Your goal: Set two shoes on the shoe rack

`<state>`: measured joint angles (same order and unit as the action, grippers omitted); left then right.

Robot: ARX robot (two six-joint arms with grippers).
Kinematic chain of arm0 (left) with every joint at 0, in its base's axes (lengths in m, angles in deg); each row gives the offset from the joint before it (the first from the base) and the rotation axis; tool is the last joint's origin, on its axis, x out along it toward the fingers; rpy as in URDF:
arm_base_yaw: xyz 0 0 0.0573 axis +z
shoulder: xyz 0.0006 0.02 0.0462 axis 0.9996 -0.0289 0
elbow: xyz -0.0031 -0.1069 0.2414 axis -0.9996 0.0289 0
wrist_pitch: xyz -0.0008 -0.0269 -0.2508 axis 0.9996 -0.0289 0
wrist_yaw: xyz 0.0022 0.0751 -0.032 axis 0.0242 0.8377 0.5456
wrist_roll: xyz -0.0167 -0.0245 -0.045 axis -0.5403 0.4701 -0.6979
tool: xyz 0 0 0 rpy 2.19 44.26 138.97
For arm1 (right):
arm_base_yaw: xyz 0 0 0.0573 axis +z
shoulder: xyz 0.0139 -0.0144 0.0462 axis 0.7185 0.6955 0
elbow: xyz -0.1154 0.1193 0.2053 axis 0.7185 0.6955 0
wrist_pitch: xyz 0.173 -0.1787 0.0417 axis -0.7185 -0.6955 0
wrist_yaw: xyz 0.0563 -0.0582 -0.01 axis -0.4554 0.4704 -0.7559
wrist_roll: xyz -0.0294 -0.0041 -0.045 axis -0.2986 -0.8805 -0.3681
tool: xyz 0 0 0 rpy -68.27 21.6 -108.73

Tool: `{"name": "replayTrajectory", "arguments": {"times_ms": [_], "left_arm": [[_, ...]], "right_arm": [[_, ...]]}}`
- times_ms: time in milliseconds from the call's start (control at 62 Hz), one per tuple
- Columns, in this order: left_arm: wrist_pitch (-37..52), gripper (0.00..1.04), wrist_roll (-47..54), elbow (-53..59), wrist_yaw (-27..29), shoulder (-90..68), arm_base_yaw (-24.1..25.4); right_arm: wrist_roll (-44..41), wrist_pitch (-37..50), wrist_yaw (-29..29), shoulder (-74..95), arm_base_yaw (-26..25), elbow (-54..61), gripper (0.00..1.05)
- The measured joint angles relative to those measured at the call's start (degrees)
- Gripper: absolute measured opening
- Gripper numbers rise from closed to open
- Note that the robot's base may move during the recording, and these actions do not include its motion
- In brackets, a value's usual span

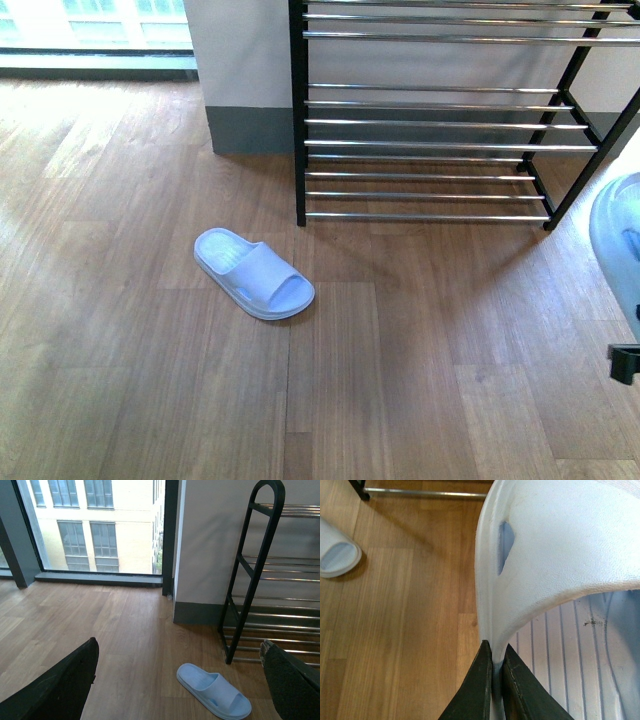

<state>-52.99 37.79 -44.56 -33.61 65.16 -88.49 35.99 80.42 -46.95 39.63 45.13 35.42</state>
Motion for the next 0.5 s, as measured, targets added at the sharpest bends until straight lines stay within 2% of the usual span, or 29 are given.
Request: {"name": "replayTrajectory", "arguments": {"times_ms": [161,500], "left_arm": [[0.0,0.95,0.0,0.0,0.0,0.0,0.0],[0.0,0.95,0.0,0.0,0.0,0.0,0.0]], "right_arm": [[2.8,-7.4,0.5,-13.6,0.5,2.3,0.02],[3.6,-7.8,0.3,-15.4,0.7,2.5,0.02]]}}
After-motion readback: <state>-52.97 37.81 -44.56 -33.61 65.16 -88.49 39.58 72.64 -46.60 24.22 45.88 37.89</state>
